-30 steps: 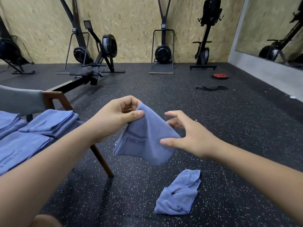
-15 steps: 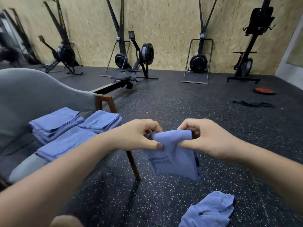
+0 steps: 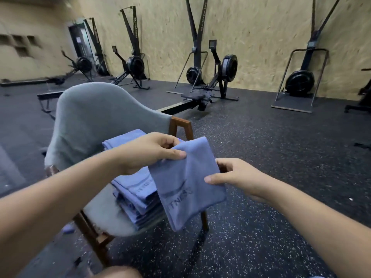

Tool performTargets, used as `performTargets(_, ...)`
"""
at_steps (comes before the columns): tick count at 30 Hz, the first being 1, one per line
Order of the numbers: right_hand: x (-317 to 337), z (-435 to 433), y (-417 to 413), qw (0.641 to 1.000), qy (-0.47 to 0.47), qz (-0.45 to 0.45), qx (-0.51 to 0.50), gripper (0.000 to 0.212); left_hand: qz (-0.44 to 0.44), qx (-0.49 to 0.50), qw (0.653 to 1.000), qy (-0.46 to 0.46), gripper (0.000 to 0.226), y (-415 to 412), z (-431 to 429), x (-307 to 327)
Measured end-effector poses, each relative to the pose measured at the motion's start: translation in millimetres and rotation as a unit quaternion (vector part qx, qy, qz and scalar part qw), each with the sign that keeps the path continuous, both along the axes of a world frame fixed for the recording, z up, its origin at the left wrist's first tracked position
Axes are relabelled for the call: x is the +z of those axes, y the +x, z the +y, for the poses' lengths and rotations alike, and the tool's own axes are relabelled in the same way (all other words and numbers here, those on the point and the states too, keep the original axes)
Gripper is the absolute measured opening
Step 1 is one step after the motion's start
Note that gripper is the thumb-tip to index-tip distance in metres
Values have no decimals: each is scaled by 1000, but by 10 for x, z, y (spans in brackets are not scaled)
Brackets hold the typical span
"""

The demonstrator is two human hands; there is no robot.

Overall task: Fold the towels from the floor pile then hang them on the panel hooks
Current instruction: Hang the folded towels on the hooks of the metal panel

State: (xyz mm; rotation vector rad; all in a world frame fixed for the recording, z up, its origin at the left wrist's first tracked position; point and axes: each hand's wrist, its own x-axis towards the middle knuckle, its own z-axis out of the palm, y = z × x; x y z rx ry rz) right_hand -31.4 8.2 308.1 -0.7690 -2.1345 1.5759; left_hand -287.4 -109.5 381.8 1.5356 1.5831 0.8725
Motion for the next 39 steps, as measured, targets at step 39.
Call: performTargets(39,-724,831,563,937,172,-144,-267,7,353,29,904,238,6,763,1505,-990)
